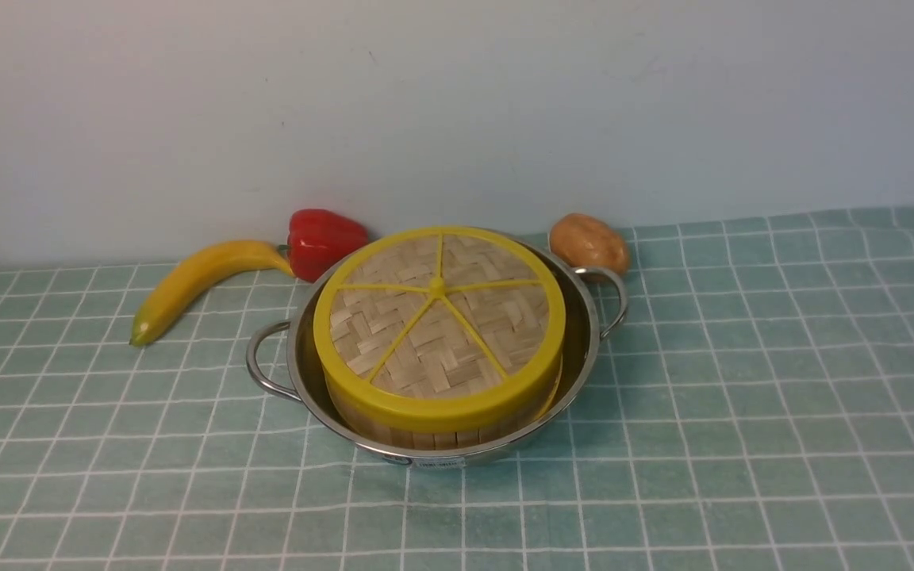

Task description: Place the steamer in the pot on the blue tablecloth, and put the lid on the steamer.

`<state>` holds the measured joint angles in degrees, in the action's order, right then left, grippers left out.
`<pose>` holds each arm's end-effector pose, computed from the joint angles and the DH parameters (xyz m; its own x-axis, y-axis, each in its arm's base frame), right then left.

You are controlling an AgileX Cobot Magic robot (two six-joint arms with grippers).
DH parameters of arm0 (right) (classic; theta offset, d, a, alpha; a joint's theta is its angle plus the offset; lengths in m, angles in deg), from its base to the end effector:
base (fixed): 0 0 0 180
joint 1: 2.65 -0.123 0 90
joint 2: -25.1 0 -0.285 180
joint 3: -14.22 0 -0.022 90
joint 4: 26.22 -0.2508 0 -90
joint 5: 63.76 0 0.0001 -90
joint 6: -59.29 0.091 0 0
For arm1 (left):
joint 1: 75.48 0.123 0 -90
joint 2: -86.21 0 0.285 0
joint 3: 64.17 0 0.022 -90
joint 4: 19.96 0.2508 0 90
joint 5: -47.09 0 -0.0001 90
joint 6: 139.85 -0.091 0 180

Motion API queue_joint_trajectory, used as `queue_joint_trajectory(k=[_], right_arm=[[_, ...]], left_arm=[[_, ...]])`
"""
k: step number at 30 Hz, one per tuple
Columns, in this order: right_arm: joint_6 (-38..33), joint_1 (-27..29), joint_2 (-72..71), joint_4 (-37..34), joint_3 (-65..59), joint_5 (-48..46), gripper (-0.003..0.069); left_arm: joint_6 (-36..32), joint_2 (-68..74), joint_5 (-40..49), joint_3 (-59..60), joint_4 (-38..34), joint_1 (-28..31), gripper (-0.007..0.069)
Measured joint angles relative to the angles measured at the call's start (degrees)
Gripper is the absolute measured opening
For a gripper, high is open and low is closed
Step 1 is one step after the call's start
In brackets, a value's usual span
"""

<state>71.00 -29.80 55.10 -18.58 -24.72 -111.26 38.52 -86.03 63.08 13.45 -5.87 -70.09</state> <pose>0.0580 0.0197 0.3361 -0.4329 -0.0948 -0.8965 -0.3287 0.9426 0.0591 0.0541 0.0113 0.1863 -0.2236 0.2416 -0.9443 -0.1043 0.9573 0.2696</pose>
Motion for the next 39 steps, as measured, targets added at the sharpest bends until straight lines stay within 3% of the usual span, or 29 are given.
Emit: queue_joint_trajectory(k=[5,14,20,28,39], right_arm=[[0.00,0.23,0.00,0.01,0.00,0.00,0.0226],[-0.11,19.97,-1.03,-0.39,-5.26,4.43,0.0239],[3.07,26.48,-5.41,-2.84,-18.89,20.60,0.0240],[3.43,27.22,-20.72,-3.11,-31.96,26.67,0.0240],[3.43,27.22,-21.93,-3.17,-34.55,26.06,0.0240]], left_arm=[[0.00,0.00,0.00,0.00,0.00,0.00,0.0063],[0.00,0.00,-0.38,0.00,-0.04,0.06,0.0075],[0.00,0.00,-0.79,0.00,-0.04,0.06,0.0085],[0.00,0.00,-0.83,0.00,-0.04,0.06,0.0085],[-0.05,0.00,-0.92,0.00,-0.04,0.06,0.0096]])
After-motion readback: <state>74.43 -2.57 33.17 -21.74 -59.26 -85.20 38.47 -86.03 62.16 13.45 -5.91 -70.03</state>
